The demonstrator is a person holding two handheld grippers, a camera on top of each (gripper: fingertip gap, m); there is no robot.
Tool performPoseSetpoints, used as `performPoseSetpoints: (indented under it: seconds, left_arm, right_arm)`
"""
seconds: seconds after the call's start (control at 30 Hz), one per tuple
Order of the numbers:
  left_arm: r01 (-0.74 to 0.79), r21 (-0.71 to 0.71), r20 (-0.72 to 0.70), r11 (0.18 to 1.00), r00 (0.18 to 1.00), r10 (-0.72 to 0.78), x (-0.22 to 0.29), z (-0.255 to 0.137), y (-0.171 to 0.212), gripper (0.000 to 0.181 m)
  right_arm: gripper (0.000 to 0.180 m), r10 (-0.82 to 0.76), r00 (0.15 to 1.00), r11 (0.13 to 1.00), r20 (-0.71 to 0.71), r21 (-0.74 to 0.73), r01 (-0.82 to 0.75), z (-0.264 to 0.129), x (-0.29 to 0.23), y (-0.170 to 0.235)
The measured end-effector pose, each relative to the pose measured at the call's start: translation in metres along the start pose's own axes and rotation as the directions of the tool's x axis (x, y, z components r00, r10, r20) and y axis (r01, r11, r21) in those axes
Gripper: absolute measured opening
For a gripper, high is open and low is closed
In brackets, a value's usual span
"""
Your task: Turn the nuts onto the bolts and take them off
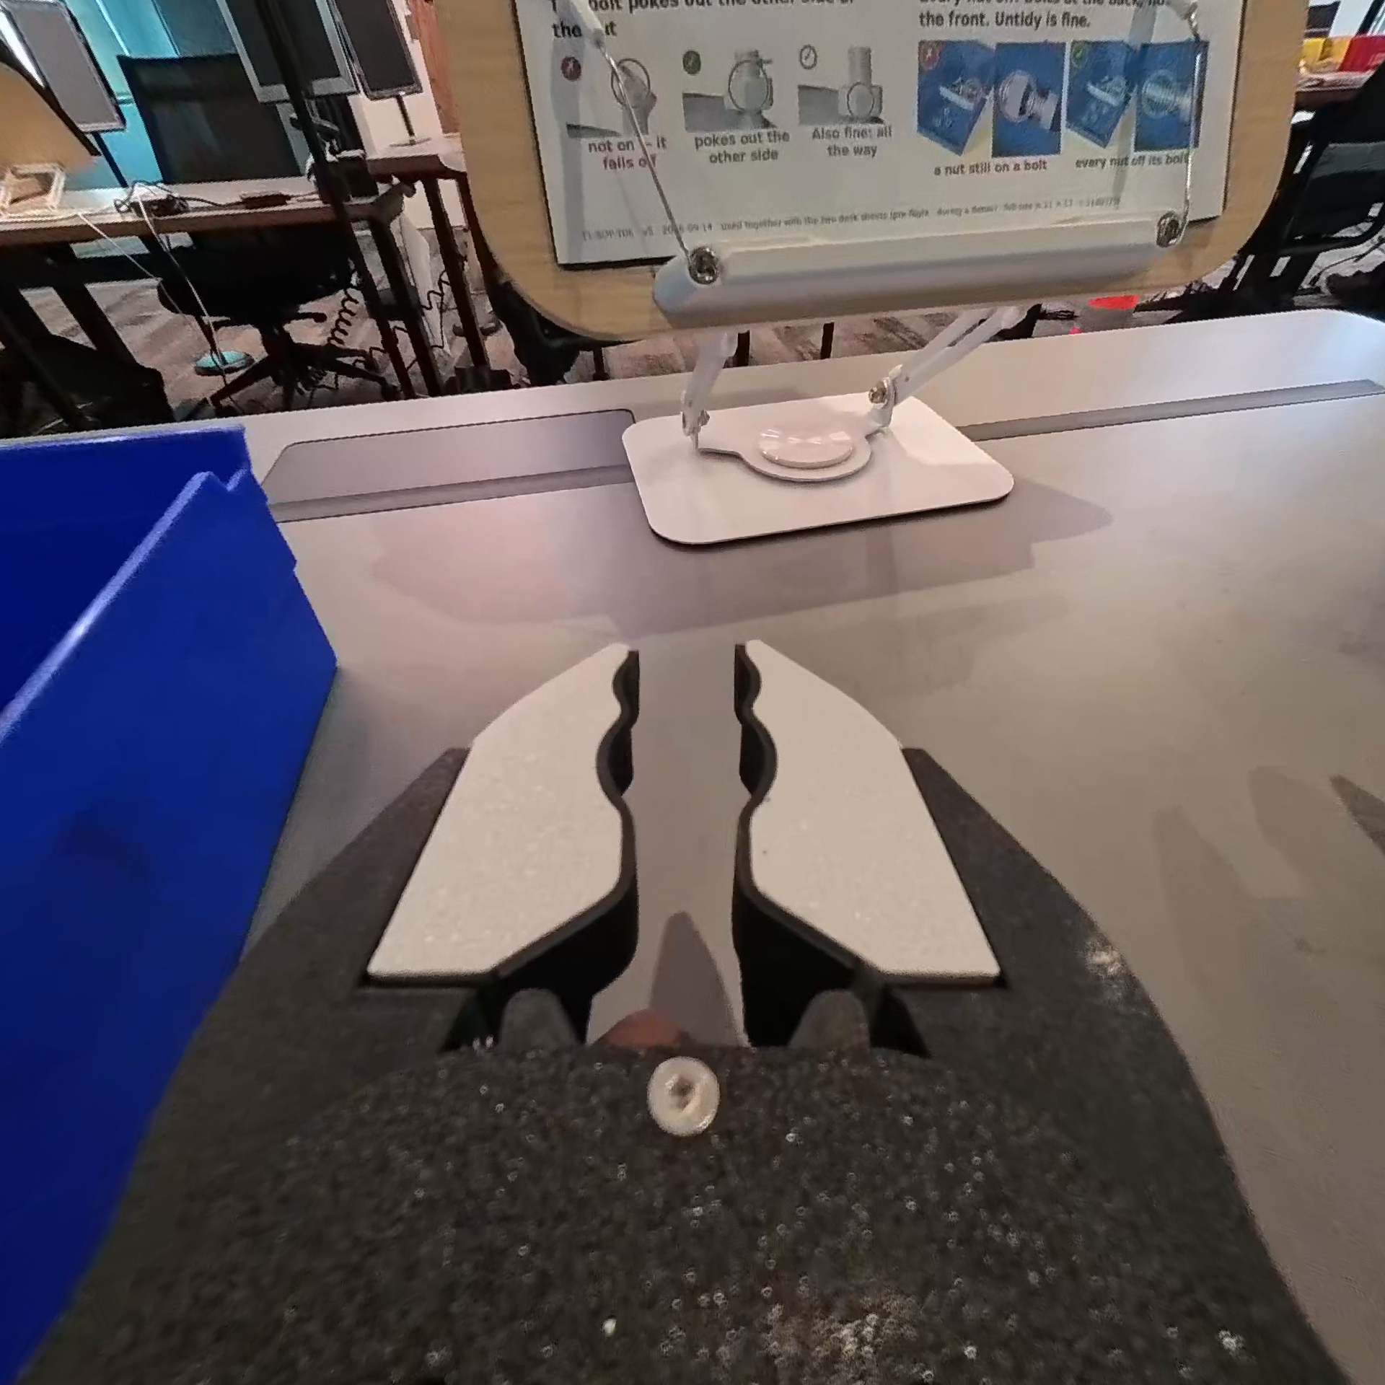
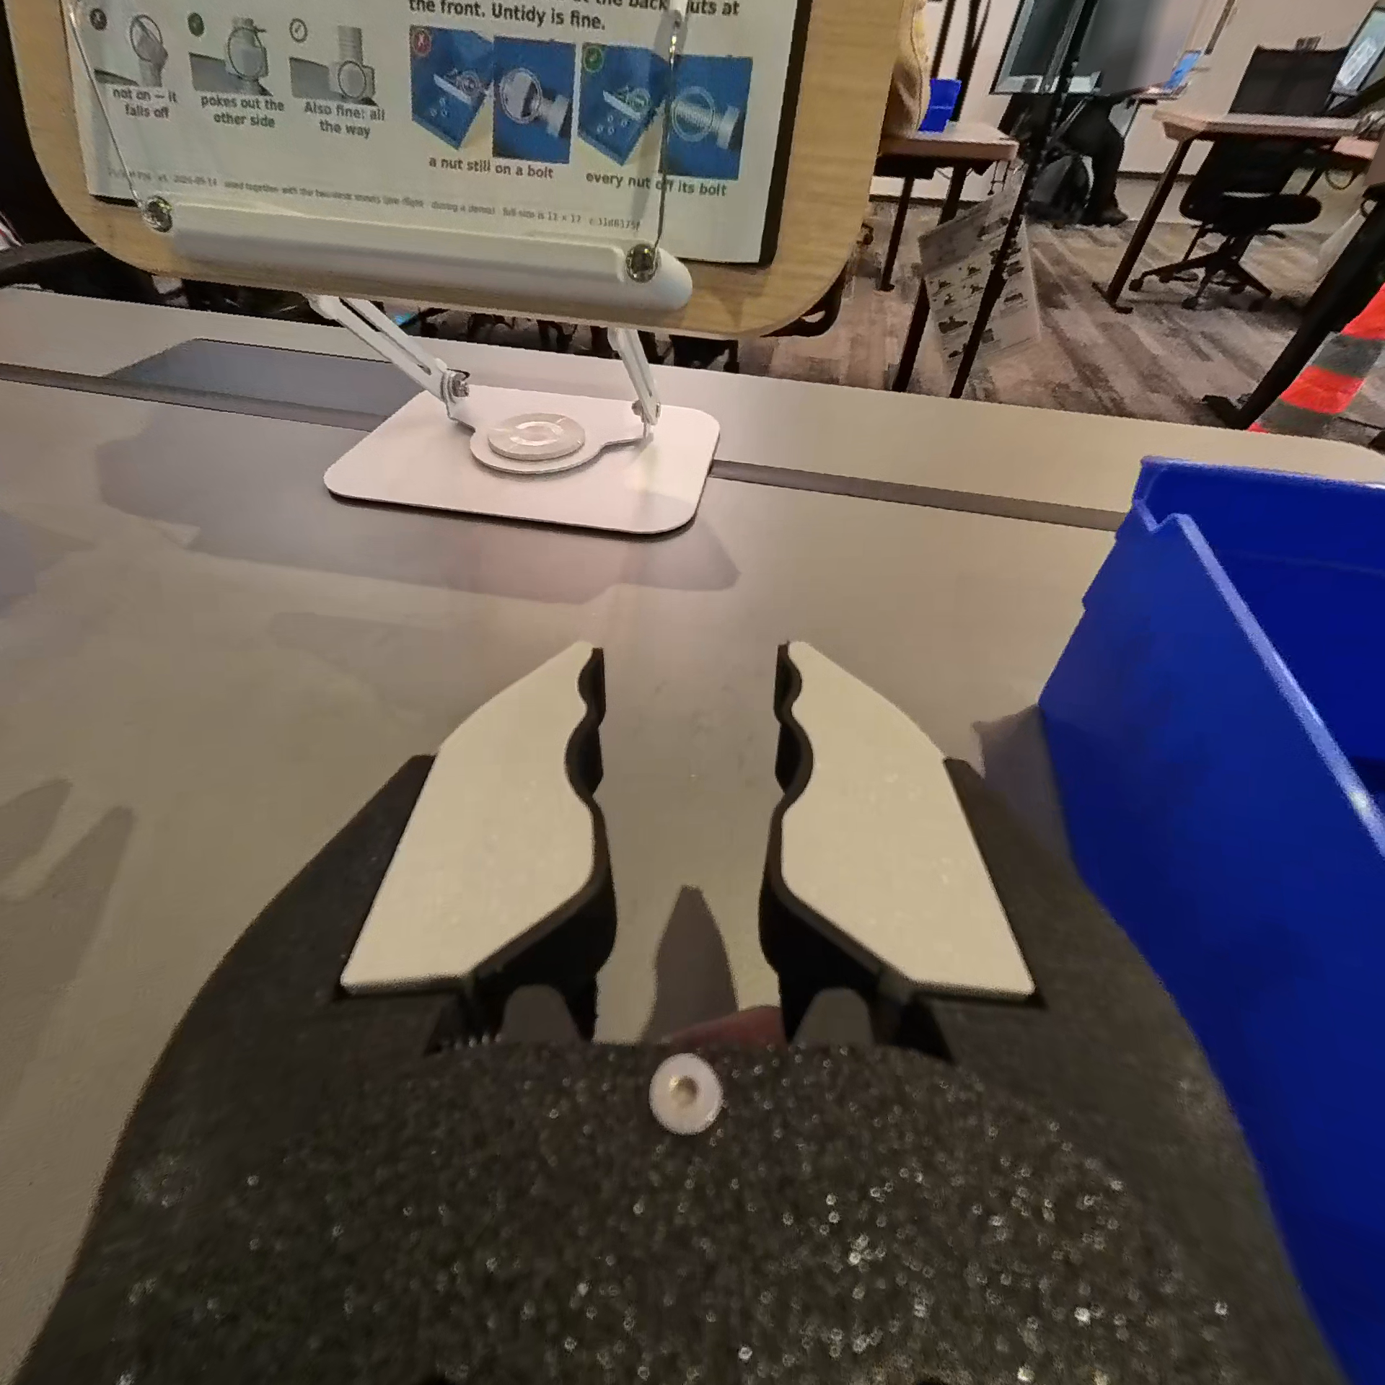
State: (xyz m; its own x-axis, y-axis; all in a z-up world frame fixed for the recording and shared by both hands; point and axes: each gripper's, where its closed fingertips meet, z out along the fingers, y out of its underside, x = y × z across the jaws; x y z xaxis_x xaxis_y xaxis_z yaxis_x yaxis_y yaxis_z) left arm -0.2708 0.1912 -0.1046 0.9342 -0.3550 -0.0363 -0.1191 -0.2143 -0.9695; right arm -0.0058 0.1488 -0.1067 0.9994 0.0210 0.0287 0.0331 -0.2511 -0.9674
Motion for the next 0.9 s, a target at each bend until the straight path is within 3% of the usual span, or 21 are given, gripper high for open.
performPoseSetpoints:
  seconds: [0.17, 0.23, 0.3, 0.4, 0.53, 0.67, 0.9]
  left_arm:
    - [0.011, -0.058, -0.064, 0.998, 0.998, -0.015, 0.012, -0.001, 0.006, 0.021]
    - [0.015, -0.133, -0.220, 0.991, 0.975, -0.045, 0.037, -0.017, 0.007, 0.019]
    - [-0.091, -0.165, -0.335, 0.982, 0.942, 0.031, 0.050, -0.054, -0.004, 0.022]
    - [-0.277, -0.149, -0.354, 0.949, 0.911, 0.210, 0.023, -0.119, -0.042, 0.027]
    - [-0.439, -0.330, -0.364, 0.836, 0.876, 0.316, -0.064, -0.174, -0.063, 0.028]
    - [-0.463, -0.550, -0.349, 0.695, 0.884, 0.312, -0.147, -0.168, -0.037, 0.024]
    - [-0.520, -0.716, -0.461, 0.467, 0.853, 0.243, -0.178, -0.125, 0.059, 0.025]
  right_arm:
    - [0.041, -0.005, 1.000, 1.000, 0.016, -0.004, 0.006, -0.001, -0.004, 0.000]
    - [0.041, -0.017, 1.000, 1.000, 0.024, -0.004, 0.017, -0.001, -0.008, 0.000]
    - [0.041, -0.040, 0.999, 0.999, 0.029, -0.008, 0.040, 0.000, -0.011, 0.001]
    - [0.041, -0.073, 0.997, 0.997, 0.038, -0.022, 0.074, 0.002, -0.017, 0.003]
    - [0.041, -0.115, 0.992, 0.993, 0.044, -0.022, 0.116, 0.001, -0.024, 0.002]
    - [0.041, -0.150, 0.988, 0.989, 0.035, -0.006, 0.150, -0.002, -0.025, -0.002]
    - [0.040, -0.153, 0.987, 0.988, 0.045, -0.027, 0.154, 0.000, -0.025, 0.003]
